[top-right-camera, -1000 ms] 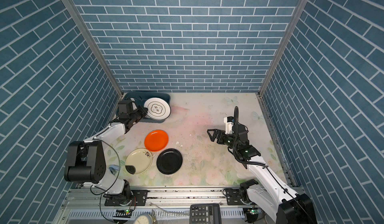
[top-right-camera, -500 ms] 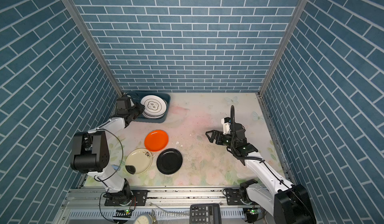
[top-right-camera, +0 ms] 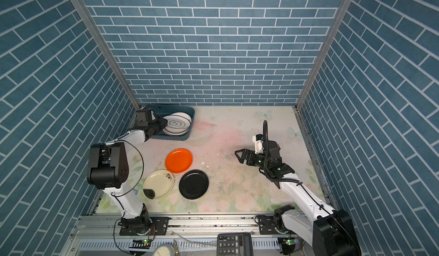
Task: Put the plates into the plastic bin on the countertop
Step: 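Lower the emblem plate into the teal bin with the left gripper and release, then withdraw the left gripper from the bin while the right nears the black plate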
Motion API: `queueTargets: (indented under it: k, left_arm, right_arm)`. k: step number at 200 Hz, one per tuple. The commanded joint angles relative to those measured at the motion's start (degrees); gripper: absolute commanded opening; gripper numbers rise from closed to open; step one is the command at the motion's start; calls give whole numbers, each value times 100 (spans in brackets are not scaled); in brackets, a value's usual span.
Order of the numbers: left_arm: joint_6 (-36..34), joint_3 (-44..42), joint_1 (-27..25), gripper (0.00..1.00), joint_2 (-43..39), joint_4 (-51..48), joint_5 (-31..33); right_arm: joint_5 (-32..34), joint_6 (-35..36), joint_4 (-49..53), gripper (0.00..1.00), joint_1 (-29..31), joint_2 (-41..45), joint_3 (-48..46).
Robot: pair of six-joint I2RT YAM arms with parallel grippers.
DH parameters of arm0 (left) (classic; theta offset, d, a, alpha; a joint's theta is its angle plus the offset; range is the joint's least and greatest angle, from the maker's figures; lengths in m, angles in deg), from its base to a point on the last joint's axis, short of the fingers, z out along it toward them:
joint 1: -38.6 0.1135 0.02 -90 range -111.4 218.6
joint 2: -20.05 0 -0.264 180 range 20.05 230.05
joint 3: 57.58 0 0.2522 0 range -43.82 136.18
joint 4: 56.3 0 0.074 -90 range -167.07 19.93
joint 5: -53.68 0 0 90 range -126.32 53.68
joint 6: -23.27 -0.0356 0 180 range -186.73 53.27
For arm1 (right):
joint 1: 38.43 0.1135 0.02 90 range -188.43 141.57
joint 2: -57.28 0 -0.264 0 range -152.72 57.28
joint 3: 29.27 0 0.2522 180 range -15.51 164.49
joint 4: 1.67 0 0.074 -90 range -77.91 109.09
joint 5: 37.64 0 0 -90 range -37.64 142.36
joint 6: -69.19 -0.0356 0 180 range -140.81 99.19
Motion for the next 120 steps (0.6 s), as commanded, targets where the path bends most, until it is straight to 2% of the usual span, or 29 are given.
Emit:
queueTargets:
  k: [1, 4, 8, 73, 120]
  left_arm:
    - [-312, 69, -10, 80, -11, -102, -40]
    - [-355, 44, -22, 95, -49, -106, 5]
    - [-406, 17, -38, 99, -106, -116, 83]
    - [-1006, -108, -356, 100, -933, -1043, 1608]
    - [-952, -1081, -483, 100, -2141, -735, 1832]
  right_arm:
    - [-51, 254, 90, 98, -20, -73, 269]
    - [-51, 259, 100, 98, -14, -80, 282]
    - [-51, 263, 115, 98, -14, -90, 288]
    - [50, 327, 278, 99, -14, -302, 489]
    - [51, 141, 224, 98, -12, -628, 590]
